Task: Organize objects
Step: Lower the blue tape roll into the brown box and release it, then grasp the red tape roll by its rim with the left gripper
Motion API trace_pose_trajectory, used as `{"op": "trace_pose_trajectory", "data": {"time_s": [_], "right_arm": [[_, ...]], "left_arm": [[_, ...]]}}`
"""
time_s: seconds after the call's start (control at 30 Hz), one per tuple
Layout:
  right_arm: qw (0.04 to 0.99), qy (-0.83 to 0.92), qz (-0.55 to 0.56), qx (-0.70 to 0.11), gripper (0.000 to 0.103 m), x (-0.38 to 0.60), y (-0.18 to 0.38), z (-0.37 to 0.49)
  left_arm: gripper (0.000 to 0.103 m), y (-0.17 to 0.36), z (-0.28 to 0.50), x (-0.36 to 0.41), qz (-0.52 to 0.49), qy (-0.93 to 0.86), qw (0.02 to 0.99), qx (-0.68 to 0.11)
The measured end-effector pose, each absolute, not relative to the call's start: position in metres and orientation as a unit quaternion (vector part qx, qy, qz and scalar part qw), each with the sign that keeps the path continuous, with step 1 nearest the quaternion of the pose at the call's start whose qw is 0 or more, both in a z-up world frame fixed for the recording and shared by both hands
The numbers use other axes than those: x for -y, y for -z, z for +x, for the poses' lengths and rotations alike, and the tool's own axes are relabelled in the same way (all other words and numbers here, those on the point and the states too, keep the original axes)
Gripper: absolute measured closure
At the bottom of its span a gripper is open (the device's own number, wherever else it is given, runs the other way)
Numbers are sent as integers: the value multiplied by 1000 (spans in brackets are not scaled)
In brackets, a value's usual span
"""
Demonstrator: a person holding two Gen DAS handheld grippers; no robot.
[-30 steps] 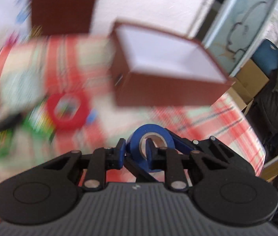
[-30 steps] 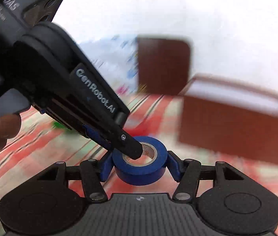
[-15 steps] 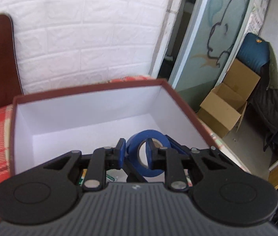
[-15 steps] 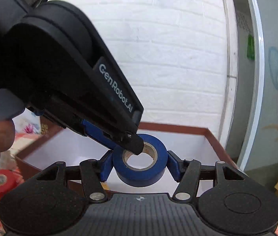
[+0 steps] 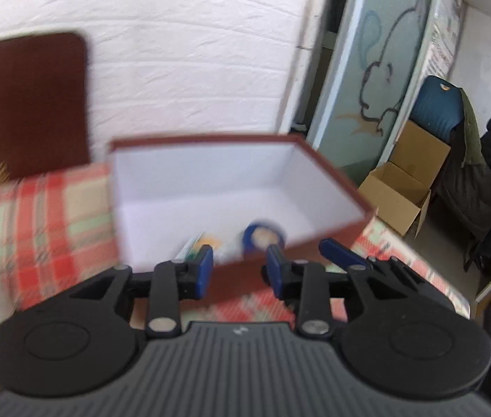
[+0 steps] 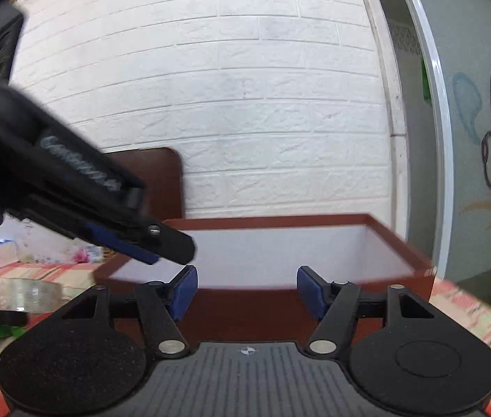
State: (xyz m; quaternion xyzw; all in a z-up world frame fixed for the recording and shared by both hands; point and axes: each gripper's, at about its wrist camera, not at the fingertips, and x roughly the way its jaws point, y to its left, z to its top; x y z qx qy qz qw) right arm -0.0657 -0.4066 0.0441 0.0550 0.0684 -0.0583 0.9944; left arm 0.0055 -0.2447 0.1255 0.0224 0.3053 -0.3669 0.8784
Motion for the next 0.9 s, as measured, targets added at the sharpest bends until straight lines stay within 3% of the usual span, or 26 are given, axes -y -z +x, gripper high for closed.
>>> {"op": "trace_pose_trajectory", "data": {"time_s": [0.27,0.47,0.63,0.73,0.9], "right_arm": [[979,-30,45,-198,39,335,-15,-56],[963,-100,-4,-251,43,275,-4,-47],[970,-89,-29,-225,39,249,-17,-17],[974,-74,-34,-210,25,239,-24,9],[963,-81,-44,-254,30,227,-14,45]], "left_arm": [[67,-37,-17,114,2,221,876,-428],[68,-28,-28,39,-32,147,911,-384],[68,-1,-28,7,7,143,948,-283],[60,-3,-25,4,-2,153,946,-284],[53,-2,-24,8,5,163,945,-283]]}}
